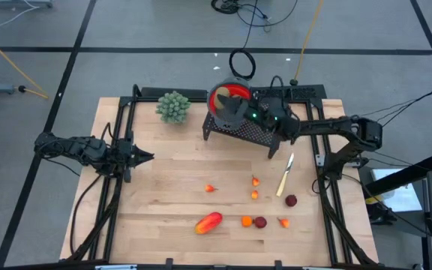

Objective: Pick & Place Fruit
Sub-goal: Put the kiwi into the red strainer bowl

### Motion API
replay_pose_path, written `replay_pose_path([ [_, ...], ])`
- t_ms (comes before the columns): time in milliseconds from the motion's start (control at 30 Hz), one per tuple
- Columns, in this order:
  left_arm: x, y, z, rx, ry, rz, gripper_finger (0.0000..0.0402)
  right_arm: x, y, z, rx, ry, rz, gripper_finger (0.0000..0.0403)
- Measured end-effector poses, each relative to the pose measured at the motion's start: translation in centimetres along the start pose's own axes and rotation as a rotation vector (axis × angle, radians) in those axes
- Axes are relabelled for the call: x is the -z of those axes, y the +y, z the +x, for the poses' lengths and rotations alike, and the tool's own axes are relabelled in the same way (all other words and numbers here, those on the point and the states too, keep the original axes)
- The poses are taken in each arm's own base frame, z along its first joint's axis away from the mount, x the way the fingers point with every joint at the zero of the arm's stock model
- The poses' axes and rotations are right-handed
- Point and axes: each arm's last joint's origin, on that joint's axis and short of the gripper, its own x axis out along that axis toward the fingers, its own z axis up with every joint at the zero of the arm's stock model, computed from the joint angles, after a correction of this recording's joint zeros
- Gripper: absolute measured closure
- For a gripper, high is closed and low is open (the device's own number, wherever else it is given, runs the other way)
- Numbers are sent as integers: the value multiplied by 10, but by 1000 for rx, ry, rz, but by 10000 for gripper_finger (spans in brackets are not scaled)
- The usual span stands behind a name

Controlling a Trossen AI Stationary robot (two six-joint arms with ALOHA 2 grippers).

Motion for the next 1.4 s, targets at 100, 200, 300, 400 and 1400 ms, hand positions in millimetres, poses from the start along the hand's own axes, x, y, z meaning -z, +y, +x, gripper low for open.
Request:
replay_pose_path([
  [100,0,0,0,0,0,0,371,-11,-11,1,4,43,-15,170],
  [200,0,0,0,0,0,0,371,-22,-19,2,13,90,-36,169],
  [300,0,0,0,0,0,0,371,-34,-22,8,29,158,-87,172],
  [400,0,0,0,0,0,0,371,-45,-23,16,82,234,-151,172],
  [1400,0,0,0,0,0,0,371,-65,-14,21,412,585,-792,168],
])
